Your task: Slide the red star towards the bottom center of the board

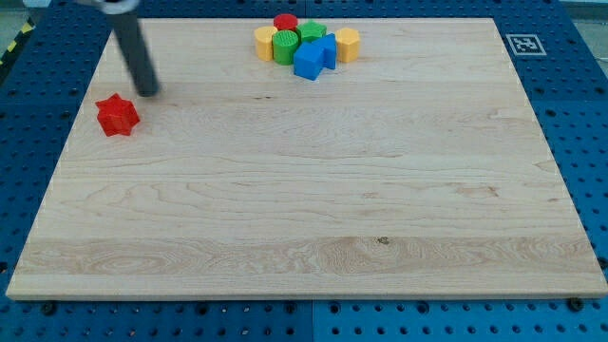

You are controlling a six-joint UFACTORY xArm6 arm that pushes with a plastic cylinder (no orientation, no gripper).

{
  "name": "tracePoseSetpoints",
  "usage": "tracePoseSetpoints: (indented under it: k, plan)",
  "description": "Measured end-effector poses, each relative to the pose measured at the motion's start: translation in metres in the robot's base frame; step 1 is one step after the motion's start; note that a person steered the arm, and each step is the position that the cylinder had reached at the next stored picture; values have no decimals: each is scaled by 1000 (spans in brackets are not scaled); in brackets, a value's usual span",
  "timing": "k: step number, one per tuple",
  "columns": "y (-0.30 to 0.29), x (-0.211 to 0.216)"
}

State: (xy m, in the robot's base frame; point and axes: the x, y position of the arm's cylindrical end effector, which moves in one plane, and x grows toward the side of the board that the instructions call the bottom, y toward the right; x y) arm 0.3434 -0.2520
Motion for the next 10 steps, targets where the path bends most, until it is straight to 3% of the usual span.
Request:
tracePoseSetpoints:
  k: [1,3,4,6,9,10]
  plan:
    - [-53,10]
    - [-48,24]
    - [-23,53]
    - [71,65]
    - [130,73]
    - [145,96]
